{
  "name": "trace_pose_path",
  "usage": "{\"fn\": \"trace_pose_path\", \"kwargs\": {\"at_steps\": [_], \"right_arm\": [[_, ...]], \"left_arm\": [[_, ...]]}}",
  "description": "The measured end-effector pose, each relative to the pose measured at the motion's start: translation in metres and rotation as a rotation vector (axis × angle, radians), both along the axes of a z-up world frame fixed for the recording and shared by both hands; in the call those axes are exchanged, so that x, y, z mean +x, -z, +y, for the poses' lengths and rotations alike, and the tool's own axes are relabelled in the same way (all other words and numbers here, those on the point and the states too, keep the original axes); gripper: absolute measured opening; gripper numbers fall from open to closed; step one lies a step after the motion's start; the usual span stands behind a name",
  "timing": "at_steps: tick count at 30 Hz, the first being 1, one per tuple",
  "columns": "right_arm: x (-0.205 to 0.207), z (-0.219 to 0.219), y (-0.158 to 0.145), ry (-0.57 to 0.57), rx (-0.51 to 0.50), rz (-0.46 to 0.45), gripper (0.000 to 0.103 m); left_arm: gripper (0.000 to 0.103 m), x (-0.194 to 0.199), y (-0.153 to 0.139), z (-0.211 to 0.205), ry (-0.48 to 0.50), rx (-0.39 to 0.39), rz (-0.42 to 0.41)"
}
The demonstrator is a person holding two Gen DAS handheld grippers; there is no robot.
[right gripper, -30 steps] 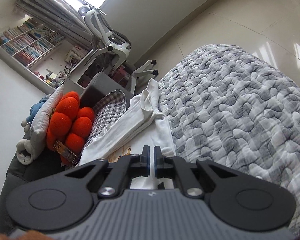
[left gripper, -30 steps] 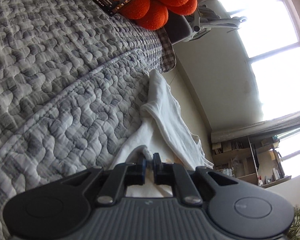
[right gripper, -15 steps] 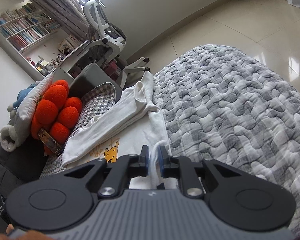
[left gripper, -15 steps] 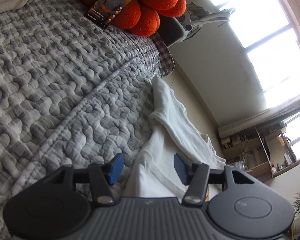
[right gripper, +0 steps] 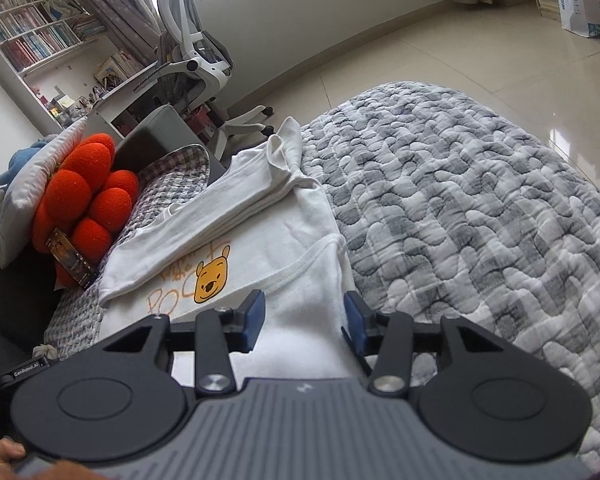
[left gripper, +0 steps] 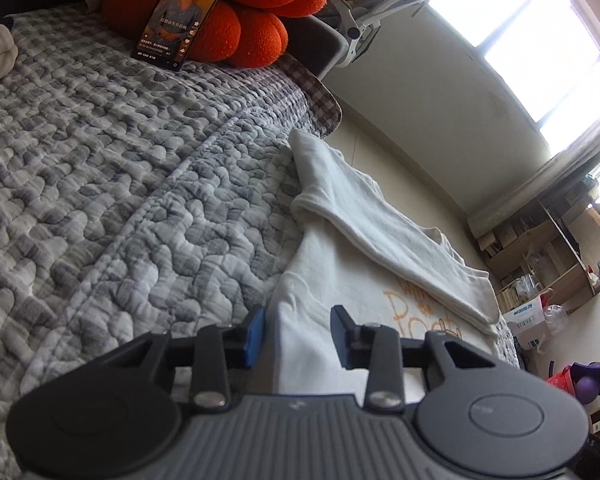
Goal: Fold clothes
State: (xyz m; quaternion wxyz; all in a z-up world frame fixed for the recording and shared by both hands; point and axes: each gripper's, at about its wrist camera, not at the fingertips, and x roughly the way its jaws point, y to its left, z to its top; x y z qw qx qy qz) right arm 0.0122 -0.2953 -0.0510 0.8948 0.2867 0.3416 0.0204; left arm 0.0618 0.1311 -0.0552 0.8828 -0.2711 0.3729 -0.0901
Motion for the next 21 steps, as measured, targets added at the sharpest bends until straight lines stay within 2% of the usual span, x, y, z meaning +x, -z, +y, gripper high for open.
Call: {"fn": "trace_pose_path", "kwargs": {"at_steps": [1,3,21], "right_arm": [[0.0002,0.0004,0.0007,0.005,-0.003,0.006,0.048],[0.0004,0.0007,0.0010,0.009,-0.005,0.015,0.047],[0.0052,-0.0014,-0.0040,0.016,-0.058,-0.022,0.047]], "left_arm": [[0.024,-0.0008,-0.0003,-0.0003,0.009,0.004,0.002],[0.020,-0.0017,-0.0009,-0.0019,0.022,0.015,0.001],[0.022,0.0023,0.0000,0.0040,0.024,-0.023,0.029]]}}
